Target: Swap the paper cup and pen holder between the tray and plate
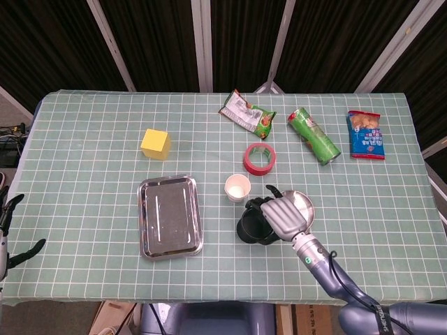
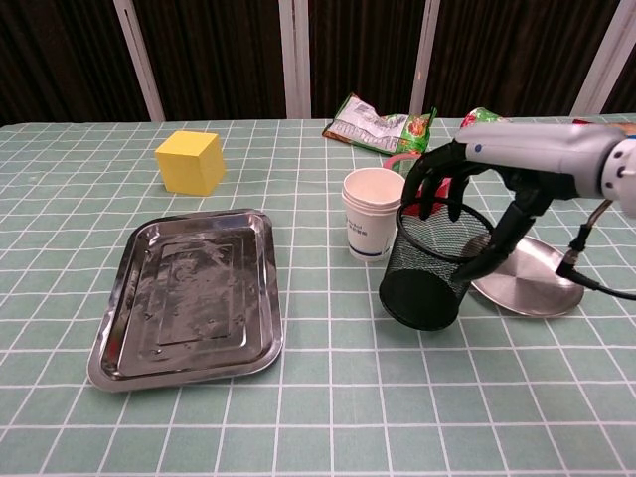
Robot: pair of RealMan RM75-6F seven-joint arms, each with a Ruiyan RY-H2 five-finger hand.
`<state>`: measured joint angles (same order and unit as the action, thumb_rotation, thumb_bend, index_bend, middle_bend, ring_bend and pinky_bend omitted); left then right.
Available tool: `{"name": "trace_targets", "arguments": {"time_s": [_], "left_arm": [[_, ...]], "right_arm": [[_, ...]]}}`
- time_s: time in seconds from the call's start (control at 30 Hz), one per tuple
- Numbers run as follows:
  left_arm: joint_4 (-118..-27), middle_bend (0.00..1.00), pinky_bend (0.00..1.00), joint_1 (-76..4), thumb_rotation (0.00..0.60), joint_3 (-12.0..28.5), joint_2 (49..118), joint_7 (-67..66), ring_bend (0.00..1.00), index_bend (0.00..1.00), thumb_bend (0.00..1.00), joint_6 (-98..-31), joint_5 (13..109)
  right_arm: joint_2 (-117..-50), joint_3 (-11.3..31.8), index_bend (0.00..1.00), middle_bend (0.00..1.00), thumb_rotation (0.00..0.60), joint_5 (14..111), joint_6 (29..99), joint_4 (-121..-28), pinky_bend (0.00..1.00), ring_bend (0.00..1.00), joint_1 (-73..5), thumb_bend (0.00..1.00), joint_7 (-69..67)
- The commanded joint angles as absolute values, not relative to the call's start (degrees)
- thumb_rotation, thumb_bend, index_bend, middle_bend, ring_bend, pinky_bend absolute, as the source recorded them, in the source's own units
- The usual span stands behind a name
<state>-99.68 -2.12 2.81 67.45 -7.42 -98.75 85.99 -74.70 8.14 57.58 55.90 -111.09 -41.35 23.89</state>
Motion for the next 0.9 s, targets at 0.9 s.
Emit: {"name": "trace_targets", "arguments": {"time_s": [0.9], "left_arm": [[-100.01,0.00,0.01,-1.13,0.600,4.47,67.08,-6.87,0.00,0.18,0.07,-97.55,85.74]], "right_arm": [[-74.54,6.79,0.05,0.15,0.600,58.61,57.52,-115.24,0.02,0.16,-42.53,0.05,25.81]]}}
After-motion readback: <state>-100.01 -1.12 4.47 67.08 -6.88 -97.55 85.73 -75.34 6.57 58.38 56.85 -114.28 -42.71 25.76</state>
